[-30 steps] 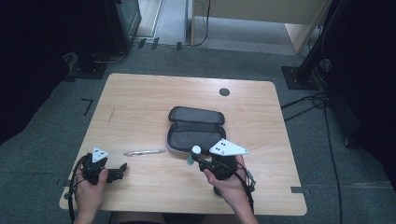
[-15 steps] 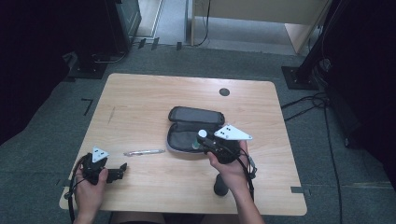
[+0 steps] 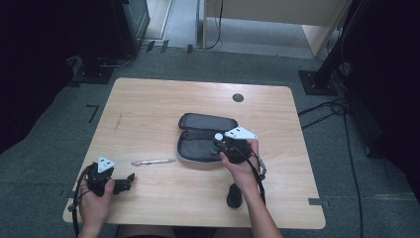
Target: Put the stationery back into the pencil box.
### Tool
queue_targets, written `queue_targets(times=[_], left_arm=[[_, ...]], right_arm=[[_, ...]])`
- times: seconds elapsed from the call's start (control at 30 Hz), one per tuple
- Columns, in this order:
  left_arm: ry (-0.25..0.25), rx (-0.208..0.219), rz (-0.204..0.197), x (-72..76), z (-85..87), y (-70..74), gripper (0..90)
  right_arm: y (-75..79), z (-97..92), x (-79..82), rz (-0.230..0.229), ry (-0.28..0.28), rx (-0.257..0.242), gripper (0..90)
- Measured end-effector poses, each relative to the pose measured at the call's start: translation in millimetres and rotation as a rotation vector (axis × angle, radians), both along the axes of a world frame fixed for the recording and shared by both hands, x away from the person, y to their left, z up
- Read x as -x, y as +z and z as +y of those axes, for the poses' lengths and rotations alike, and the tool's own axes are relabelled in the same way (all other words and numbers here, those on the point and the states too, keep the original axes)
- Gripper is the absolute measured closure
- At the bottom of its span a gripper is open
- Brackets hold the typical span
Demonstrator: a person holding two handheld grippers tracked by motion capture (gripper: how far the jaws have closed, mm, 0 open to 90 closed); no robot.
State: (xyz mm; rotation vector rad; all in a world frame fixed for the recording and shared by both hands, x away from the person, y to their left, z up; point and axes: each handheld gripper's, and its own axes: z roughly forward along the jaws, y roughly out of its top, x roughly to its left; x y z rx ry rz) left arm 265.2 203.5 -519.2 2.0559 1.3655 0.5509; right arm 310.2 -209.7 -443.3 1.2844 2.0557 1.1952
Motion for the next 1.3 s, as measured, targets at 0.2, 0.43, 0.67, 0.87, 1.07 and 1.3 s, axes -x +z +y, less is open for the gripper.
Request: queue_targets(times=[0.2,0.43,0.67,0.87,1.07,1.3], left_arm=[[-0.001,0.0,0.0,0.0,0.1,0.0,0.0],[0.0,0.001,-0.001,0.0,0.0,0.0,0.0],[0.0,-0.001,0.0,0.0,0.0,0.0,0.0],[-0.001,-0.001,0.0,0.0,0.1,0.0,0.0],[-0.001,-0.001,0.0,0.0,0.1,0.0,0.0],[0.0,0.0,0.0,0.0,0.0,0.0,0.0]], right_arm=[[-9.9,3.8,-9.9,-0.006,-0.012,0.03,65.5],[-12.7,7.4,-19.9,0.006,-0.002,0.045,65.4],[-11.7,7.6,-23.0,0.02,0.006,0.035,63.4],[-7.2,8.4,-23.7,0.011,0.011,0.022,61.0],[-7.4,7.6,-24.4,0.023,0.005,0.028,62.1],[-7.5,11.1,-23.0,0.035,0.017,0.032,65.6]])
